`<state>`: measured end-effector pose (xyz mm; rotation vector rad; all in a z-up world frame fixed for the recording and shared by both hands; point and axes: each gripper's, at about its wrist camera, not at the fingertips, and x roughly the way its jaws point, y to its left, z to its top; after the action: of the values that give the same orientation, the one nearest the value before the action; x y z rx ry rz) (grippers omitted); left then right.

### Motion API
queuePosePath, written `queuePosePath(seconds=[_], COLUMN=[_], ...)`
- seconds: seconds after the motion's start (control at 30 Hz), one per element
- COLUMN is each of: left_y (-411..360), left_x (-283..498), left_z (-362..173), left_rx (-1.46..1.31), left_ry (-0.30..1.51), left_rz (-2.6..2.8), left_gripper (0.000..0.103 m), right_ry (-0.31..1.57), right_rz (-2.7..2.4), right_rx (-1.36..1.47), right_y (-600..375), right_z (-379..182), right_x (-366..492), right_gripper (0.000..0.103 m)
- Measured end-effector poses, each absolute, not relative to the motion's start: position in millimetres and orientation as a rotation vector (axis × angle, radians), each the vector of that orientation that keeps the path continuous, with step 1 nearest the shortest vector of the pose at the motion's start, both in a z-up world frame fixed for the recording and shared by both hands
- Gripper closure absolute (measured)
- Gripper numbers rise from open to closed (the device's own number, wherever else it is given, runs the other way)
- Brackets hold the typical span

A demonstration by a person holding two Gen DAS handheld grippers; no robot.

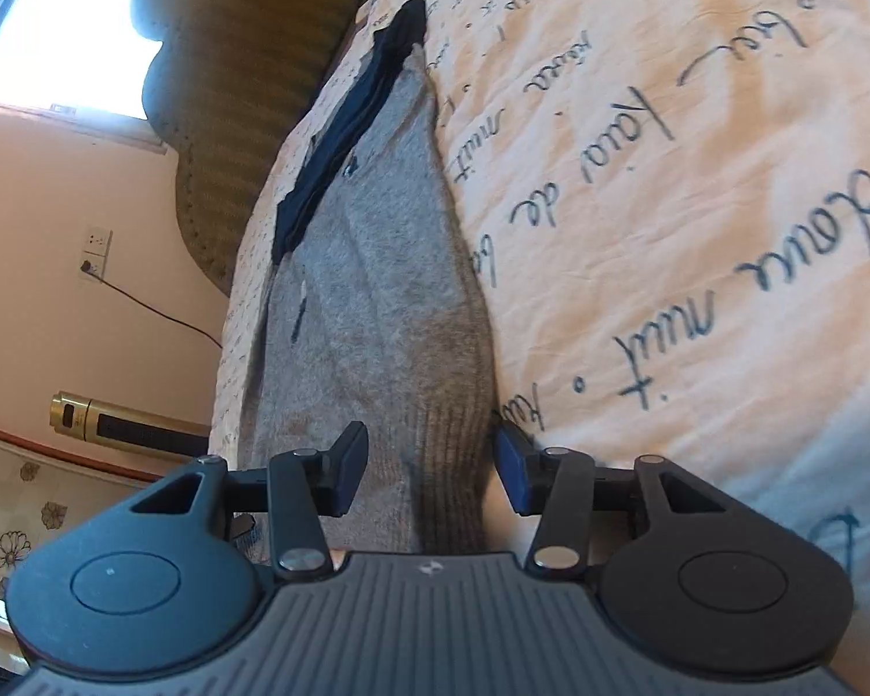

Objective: Fold small clothes
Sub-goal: 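Lift the hem with both grippers and fold it toward the collar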

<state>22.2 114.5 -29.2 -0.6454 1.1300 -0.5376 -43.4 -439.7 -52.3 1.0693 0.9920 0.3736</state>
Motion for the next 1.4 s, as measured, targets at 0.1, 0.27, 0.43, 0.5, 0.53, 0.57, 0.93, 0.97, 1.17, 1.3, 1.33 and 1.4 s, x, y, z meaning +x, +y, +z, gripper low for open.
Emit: queuePosePath(seconds=[0.1, 0.27, 0.43, 0.5, 0.53, 0.57, 0.93, 0.97, 1.17, 1.3, 1.33, 1.4], left_y=[115.1, 116.3, 119.6, 120.3, 121.1, 122.2, 125.2, 124.5, 118.3, 117.1, 120.0, 125.8], left_x=[24.0, 25.9, 26.7, 26.6, 26.4, 26.7, 31.4, 30.7, 22.1, 20.3, 22.2, 27.9], left_z=[-33.9, -36.8, -37.7, -37.7, -38.1, -38.7, -41.6, -41.2, -32.1, -9.0, -5.3, -1.0], left_rx=[-0.661, -0.687, -0.706, -0.703, -0.706, -0.711, -0.735, -0.734, -0.678, -0.661, -0.674, -0.688], left_ry=[1.142, 1.147, 1.148, 1.149, 1.150, 1.151, 1.170, 1.167, 1.143, 1.070, 1.053, 1.035], left_rz=[-0.534, -0.535, -0.531, -0.534, -0.535, -0.535, -0.546, -0.545, -0.550, -0.640, -0.649, -0.648], left_gripper=[0.071, 0.070, 0.070, 0.070, 0.070, 0.070, 0.066, 0.066, 0.101, 0.101, 0.101, 0.101], right_ry=[0.944, 0.907, 0.850, 0.892, 0.921, 0.954, 1.030, 1.029, 1.002, 0.894, 0.866, 0.815], right_rz=[0.361, 0.418, 0.443, 0.549, 0.614, 0.659, 0.582, 0.572, 0.576, 0.609, 0.616, 0.621], right_rx=[1.138, 1.240, 1.329, 1.301, 1.276, 1.236, 1.142, 1.151, 1.038, 1.061, 1.075, 1.103], right_y=[-452.7, -457.5, -461.5, -452.4, -445.2, -437.3, -439.1, -440.7, -427.7, -429.6, -432.7, -442.2], right_z=[-59.2, -76.2, -84.0, -82.4, -79.9, -76.2, -78.4, -79.5, -66.9, -44.6, -38.6, -31.6], right_x=[-33.5, -3.3, 11.0, 12.1, 9.8, 6.1, -34.6, -31.5, -32.6, -38.0, -38.9, -40.8], right_gripper=[0.056, 0.053, 0.049, 0.049, 0.049, 0.051, 0.081, 0.081, 0.098, 0.098, 0.098, 0.098])
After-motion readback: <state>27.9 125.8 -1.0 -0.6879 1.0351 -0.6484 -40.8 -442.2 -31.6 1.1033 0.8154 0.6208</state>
